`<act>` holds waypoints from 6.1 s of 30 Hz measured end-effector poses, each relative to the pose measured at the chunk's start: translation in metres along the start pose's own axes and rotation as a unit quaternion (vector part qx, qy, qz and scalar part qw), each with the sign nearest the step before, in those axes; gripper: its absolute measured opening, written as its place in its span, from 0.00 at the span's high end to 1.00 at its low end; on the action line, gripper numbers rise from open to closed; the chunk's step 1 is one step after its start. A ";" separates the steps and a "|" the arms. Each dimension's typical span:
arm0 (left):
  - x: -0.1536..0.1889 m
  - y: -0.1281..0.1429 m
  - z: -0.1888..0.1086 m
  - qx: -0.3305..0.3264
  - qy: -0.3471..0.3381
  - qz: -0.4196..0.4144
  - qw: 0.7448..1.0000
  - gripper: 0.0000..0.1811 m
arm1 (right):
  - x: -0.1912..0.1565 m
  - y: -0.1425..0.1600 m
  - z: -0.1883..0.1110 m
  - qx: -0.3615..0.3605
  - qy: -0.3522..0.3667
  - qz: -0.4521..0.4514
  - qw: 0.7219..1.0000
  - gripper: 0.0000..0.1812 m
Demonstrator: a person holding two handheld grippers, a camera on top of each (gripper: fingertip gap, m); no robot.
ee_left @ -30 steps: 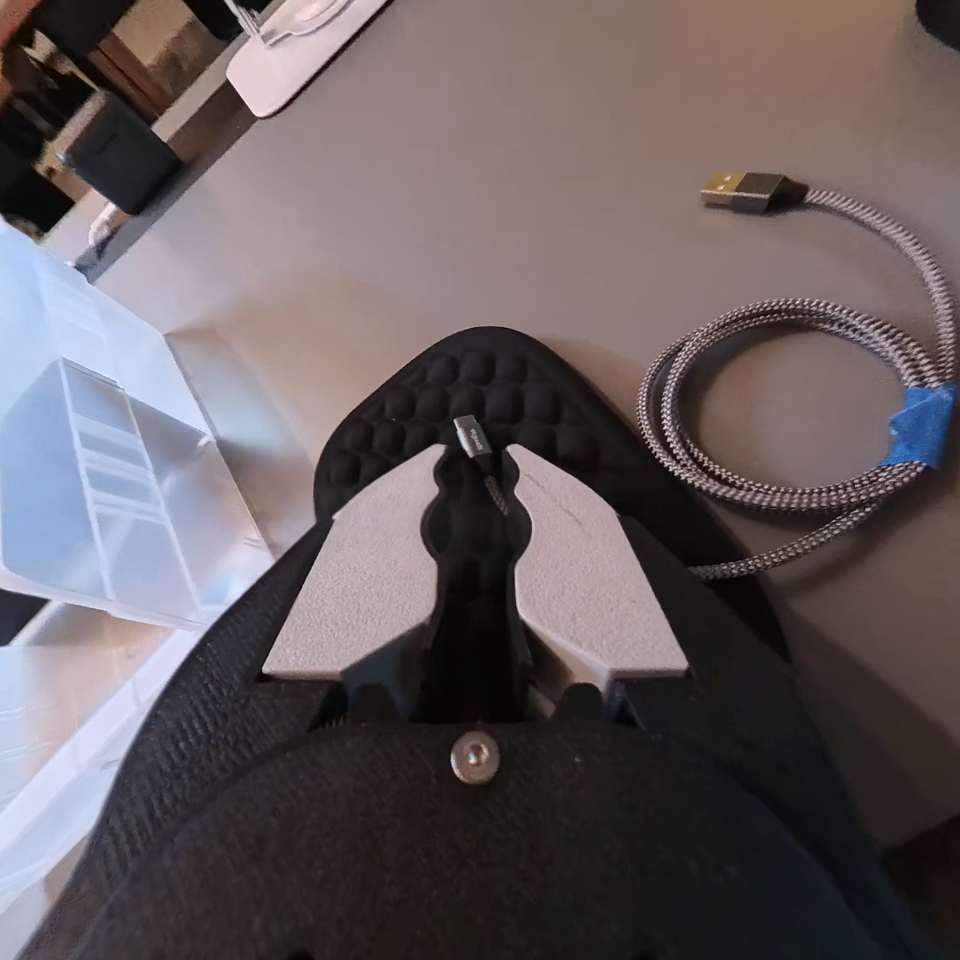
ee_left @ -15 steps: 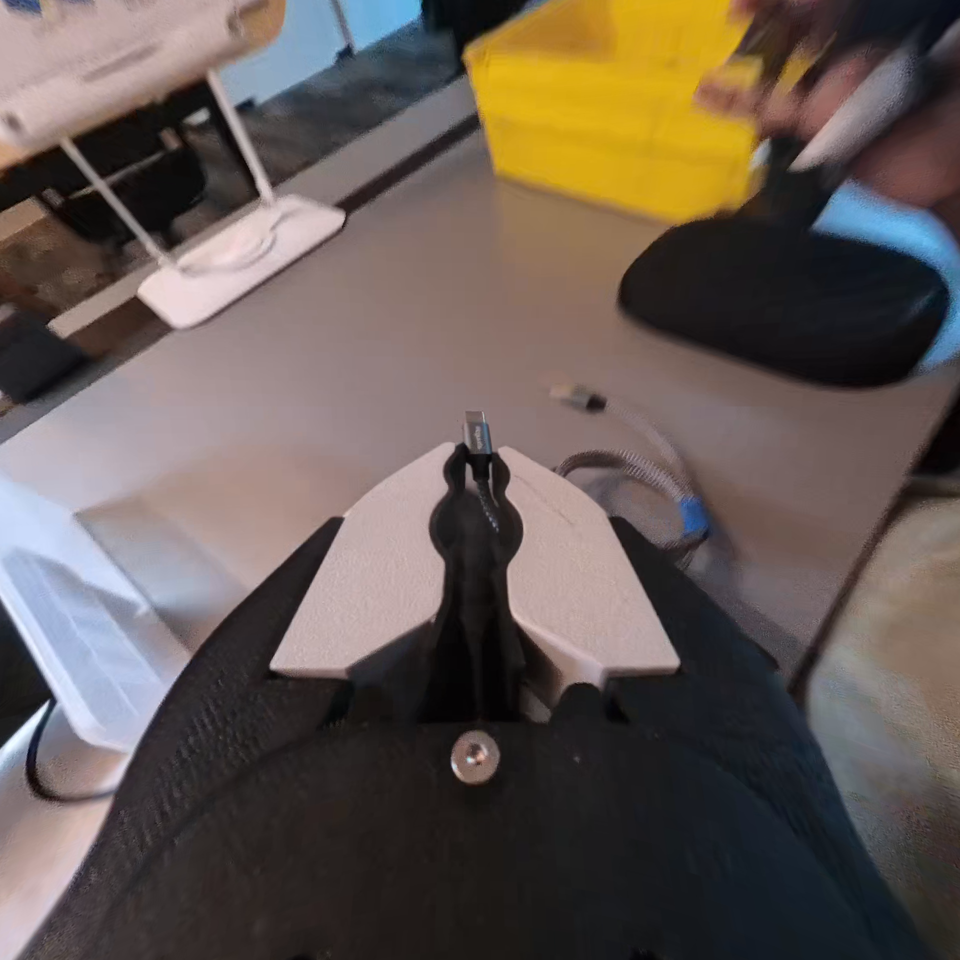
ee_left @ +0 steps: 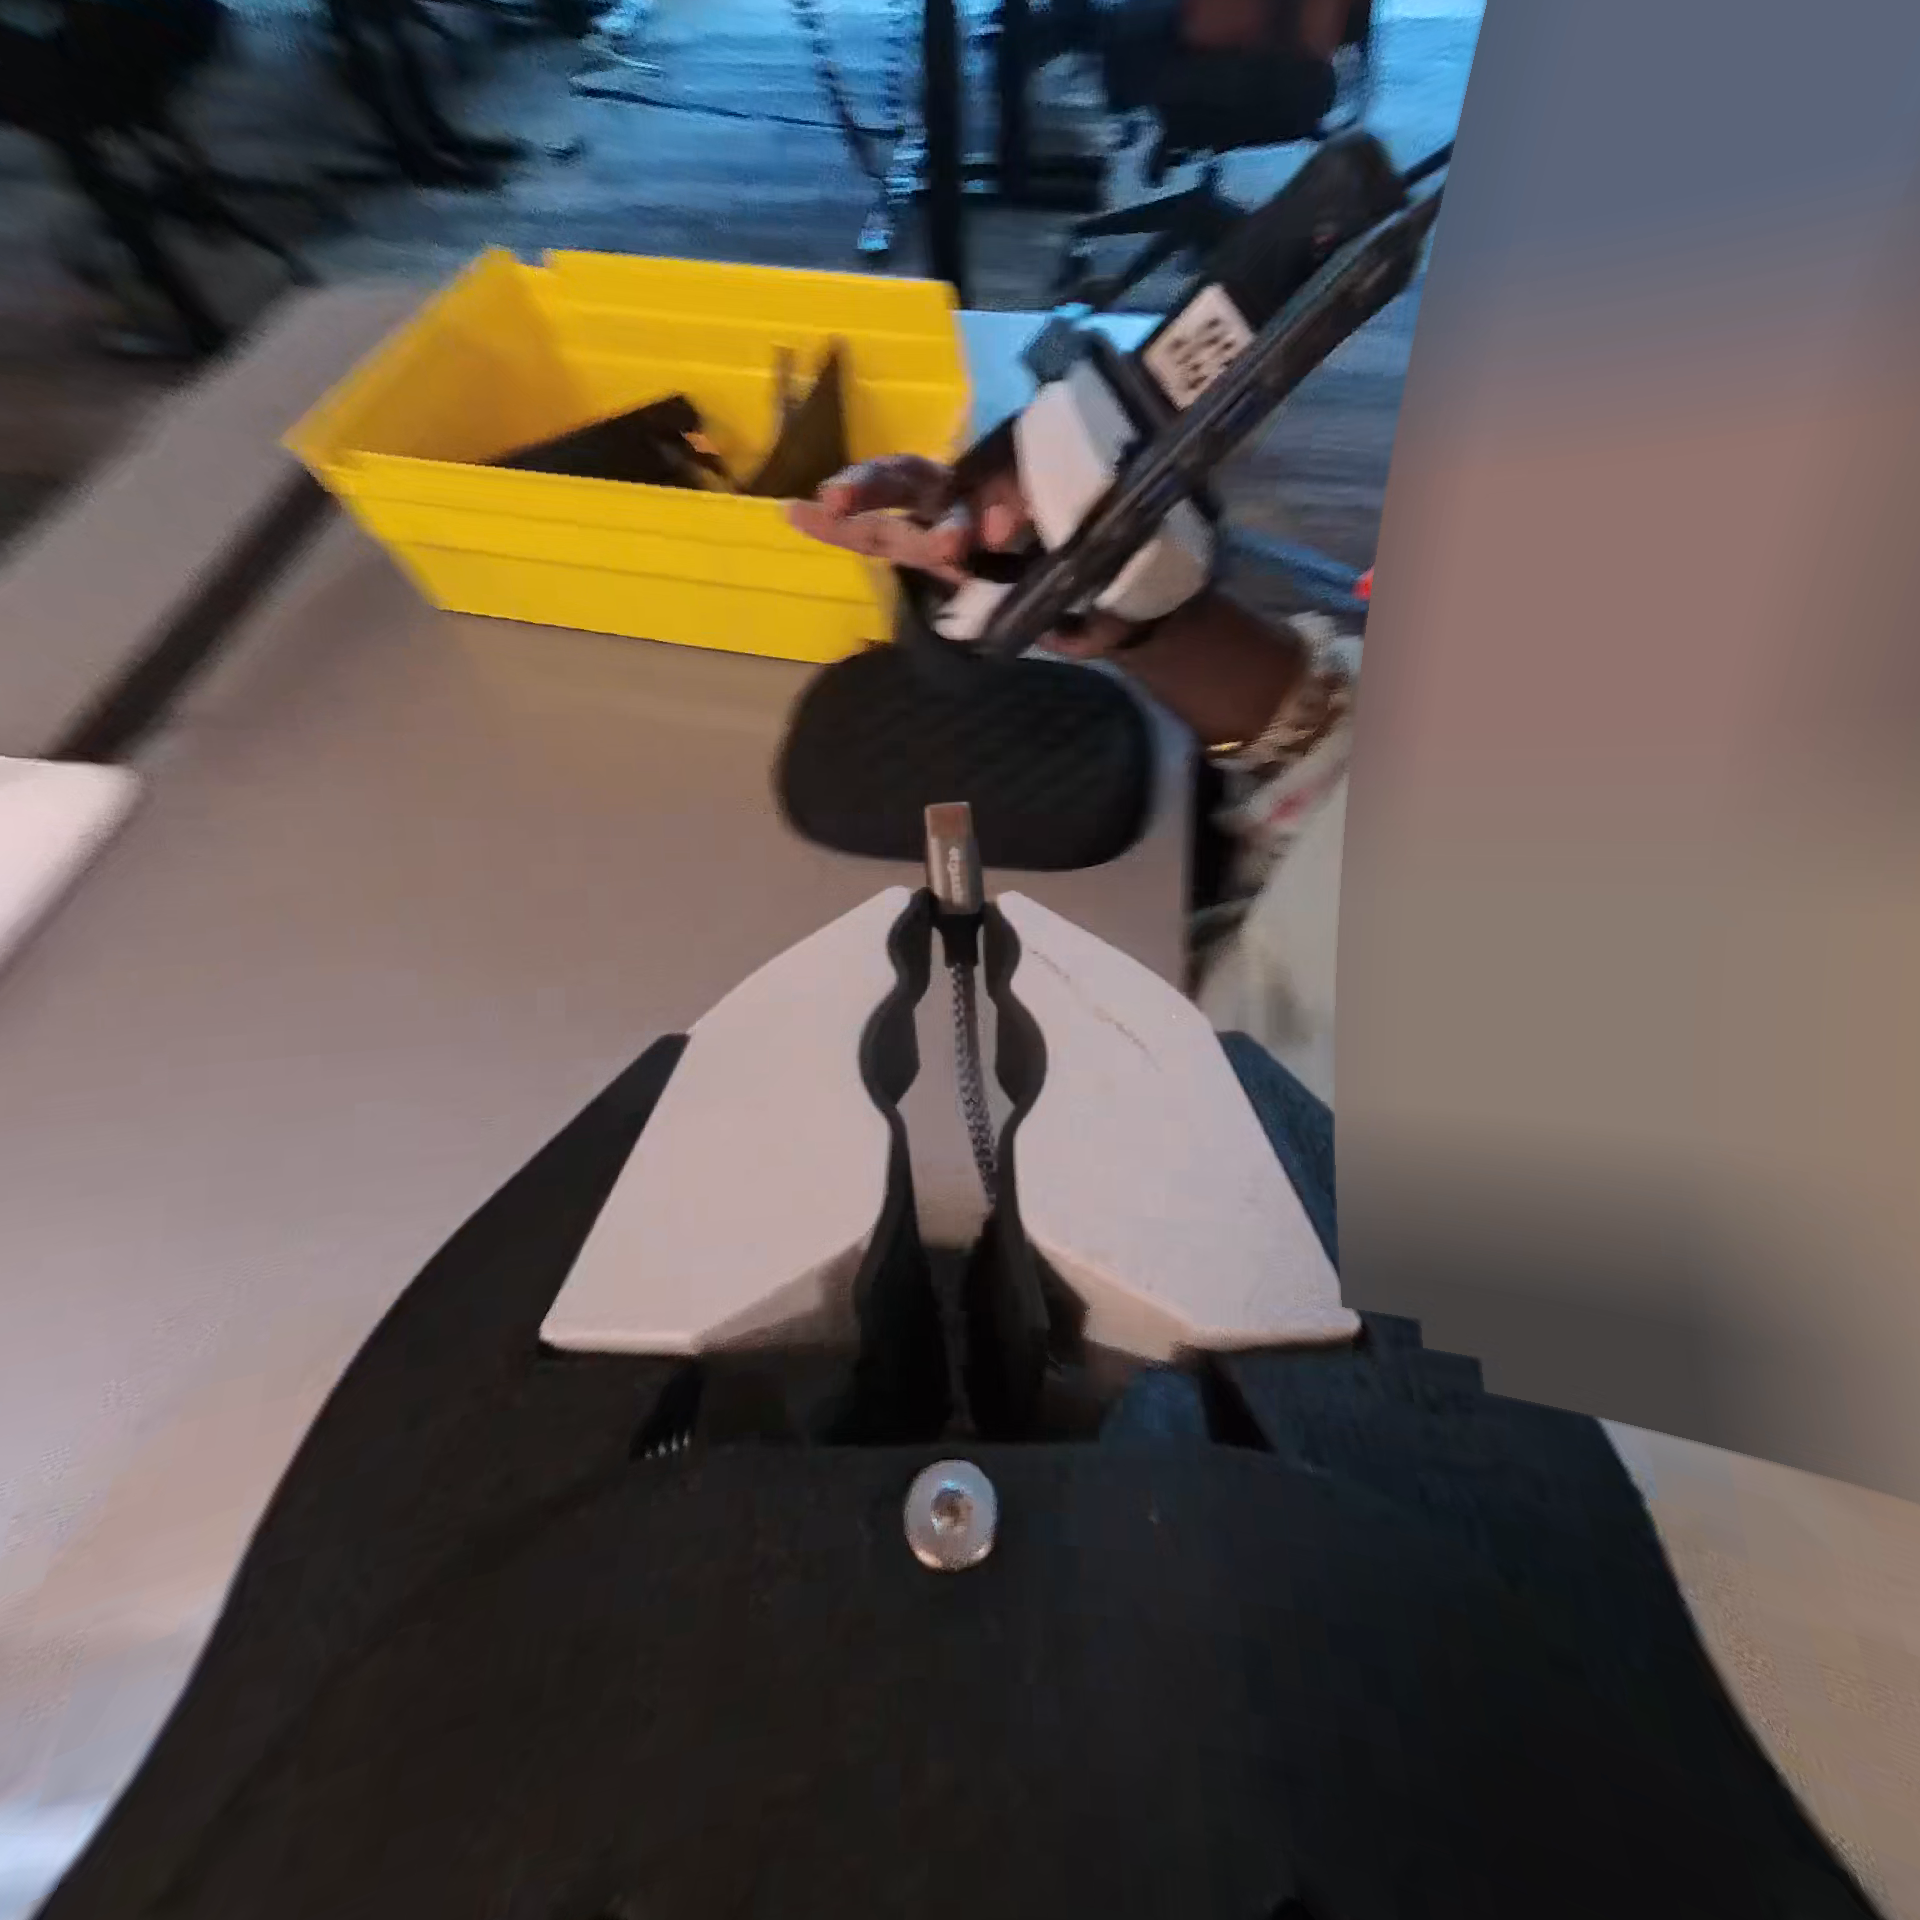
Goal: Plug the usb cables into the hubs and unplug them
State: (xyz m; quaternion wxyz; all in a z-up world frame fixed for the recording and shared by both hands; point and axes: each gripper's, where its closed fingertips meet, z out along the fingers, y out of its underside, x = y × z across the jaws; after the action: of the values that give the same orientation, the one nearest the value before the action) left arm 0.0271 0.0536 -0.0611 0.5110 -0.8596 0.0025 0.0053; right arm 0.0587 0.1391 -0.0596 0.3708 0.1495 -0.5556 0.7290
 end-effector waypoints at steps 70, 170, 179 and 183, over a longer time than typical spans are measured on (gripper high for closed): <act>0.027 0.043 0.076 -0.212 0.246 -0.091 0.941 0.95 | -0.048 0.052 0.008 -0.205 -0.210 -0.177 0.939 0.93; -0.201 0.305 -0.160 -0.397 -0.345 -0.121 0.842 0.95 | 0.064 0.047 -0.016 -0.215 0.171 -0.098 0.957 0.93; -0.177 0.175 -0.190 -0.278 -0.556 0.140 0.771 0.96 | 0.052 0.053 -0.005 -0.153 0.144 -0.009 0.978 0.93; -0.137 0.081 -0.178 -0.194 -0.614 0.286 0.709 0.96 | 0.047 0.045 -0.003 -0.116 0.125 0.004 0.985 0.93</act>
State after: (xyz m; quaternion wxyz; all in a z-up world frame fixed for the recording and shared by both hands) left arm -0.1091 -0.1416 -0.0457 0.1952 -0.7049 -0.0674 0.6785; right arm -0.0043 0.1541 -0.0625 0.4494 0.0108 -0.5862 0.6740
